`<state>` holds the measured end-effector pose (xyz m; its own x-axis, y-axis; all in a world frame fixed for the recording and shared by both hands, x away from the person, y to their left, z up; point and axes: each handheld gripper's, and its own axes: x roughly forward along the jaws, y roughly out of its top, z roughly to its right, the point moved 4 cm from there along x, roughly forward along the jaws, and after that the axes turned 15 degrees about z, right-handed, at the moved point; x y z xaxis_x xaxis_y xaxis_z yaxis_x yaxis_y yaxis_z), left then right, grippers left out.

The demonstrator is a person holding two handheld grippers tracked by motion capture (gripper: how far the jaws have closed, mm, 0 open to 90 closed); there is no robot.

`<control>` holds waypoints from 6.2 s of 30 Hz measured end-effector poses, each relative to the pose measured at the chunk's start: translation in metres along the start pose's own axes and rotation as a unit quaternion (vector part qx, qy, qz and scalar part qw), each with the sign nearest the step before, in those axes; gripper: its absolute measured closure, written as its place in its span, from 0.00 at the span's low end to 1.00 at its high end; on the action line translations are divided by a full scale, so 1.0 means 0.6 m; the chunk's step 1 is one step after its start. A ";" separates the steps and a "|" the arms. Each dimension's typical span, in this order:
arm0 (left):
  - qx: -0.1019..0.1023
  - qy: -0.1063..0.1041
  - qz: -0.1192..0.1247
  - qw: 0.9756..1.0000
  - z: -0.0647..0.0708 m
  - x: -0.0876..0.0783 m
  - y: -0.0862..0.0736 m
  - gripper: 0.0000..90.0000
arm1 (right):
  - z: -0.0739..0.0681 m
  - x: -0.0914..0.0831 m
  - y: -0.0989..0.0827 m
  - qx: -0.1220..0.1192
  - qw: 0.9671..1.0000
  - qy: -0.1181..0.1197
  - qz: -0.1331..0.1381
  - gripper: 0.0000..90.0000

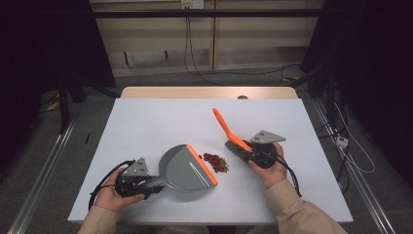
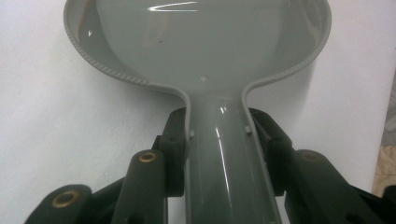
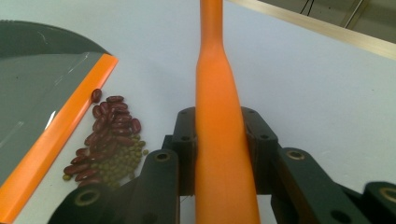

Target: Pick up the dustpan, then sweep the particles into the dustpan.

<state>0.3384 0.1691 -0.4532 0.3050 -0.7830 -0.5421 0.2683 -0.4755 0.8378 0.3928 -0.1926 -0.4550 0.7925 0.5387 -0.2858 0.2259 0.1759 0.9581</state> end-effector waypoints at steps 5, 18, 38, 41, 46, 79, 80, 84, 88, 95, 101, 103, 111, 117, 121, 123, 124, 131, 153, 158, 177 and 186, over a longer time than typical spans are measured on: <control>-0.002 0.000 -0.002 1.000 0.001 0.004 0.004 0.69 | -0.019 0.008 0.001 0.003 1.000 -0.014 0.000 0.79; -0.009 -0.009 -0.002 1.000 0.002 0.014 0.010 0.69 | -0.051 0.018 0.000 0.006 1.000 -0.022 0.010 0.79; -0.018 -0.013 -0.002 1.000 0.002 0.018 0.011 0.69 | -0.074 0.024 -0.002 0.015 0.999 -0.027 0.019 0.78; -0.015 -0.006 -0.003 1.000 0.001 0.018 0.011 0.69 | -0.073 0.023 -0.002 0.024 0.999 -0.027 0.021 0.78; -0.018 -0.016 0.003 1.000 0.000 0.019 0.009 0.69 | -0.074 0.026 -0.001 0.029 0.999 -0.029 0.021 0.78; -0.023 -0.031 -0.003 0.999 0.005 0.032 0.018 0.69 | -0.117 0.043 -0.006 0.075 0.996 -0.025 0.041 0.77; -0.018 -0.033 -0.007 0.999 0.005 0.033 0.018 0.69 | -0.118 0.043 -0.006 0.076 0.996 -0.025 0.041 0.77; -0.024 -0.033 -0.009 0.999 0.011 0.037 0.020 0.68 | -0.123 0.043 -0.005 0.086 0.995 -0.021 0.044 0.76; -0.022 -0.030 -0.011 0.999 0.015 0.040 0.019 0.68 | -0.126 0.044 -0.006 0.087 0.995 -0.017 0.045 0.76; -0.027 -0.039 -0.008 0.999 0.021 0.046 0.022 0.68 | -0.131 0.043 -0.006 0.091 0.995 -0.013 0.049 0.76; -0.025 -0.037 -0.011 0.999 0.022 0.048 0.022 0.68 | -0.136 0.042 -0.006 0.104 0.993 -0.007 0.054 0.76; -0.025 -0.037 -0.011 0.999 0.022 0.048 0.022 0.68 | -0.141 0.042 -0.006 0.102 0.993 -0.005 0.054 0.76; -0.028 -0.026 -0.013 0.999 0.023 0.049 0.020 0.69 | -0.150 0.045 -0.004 0.102 0.993 -0.008 0.061 0.77; -0.031 -0.030 -0.013 0.999 0.021 0.048 0.017 0.69 | -0.153 0.043 -0.001 0.102 0.993 -0.007 0.067 0.77; -0.030 -0.029 -0.015 0.999 0.022 0.049 0.017 0.69 | -0.161 0.042 0.005 0.104 0.992 0.002 0.071 0.77; -0.026 -0.031 -0.017 0.999 0.021 0.048 0.017 0.69 | -0.171 0.044 0.011 0.102 0.992 0.011 0.076 0.77; -0.025 -0.029 -0.019 0.999 0.020 0.047 0.017 0.69 | -0.176 0.046 0.014 0.098 0.992 0.013 0.074 0.77; -0.031 -0.029 -0.015 0.999 0.020 0.049 0.014 0.69 | -0.184 0.054 0.034 0.108 0.990 0.034 0.088 0.78; -0.031 -0.029 -0.023 0.999 0.014 0.048 0.008 0.69 | -0.066 0.085 0.030 0.035 0.996 -0.021 0.078 0.79; -0.039 -0.027 -0.021 0.999 0.015 0.049 0.008 0.69 | -0.100 0.097 0.011 0.012 0.997 0.007 0.072 0.78; -0.038 -0.025 -0.028 0.999 0.015 0.052 0.002 0.69 | -0.146 0.054 0.046 0.048 0.991 0.049 0.116 0.79; -0.029 0.001 -0.008 1.000 0.011 0.058 0.008 0.61 | -0.099 0.024 0.038 0.051 0.992 0.022 0.110 0.79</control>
<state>0.3442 0.1372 -0.4675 0.3026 -0.7748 -0.5551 0.3257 -0.4633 0.8242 0.3757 -0.1321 -0.4383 0.8042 0.5905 -0.0675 0.1080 -0.0335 0.9936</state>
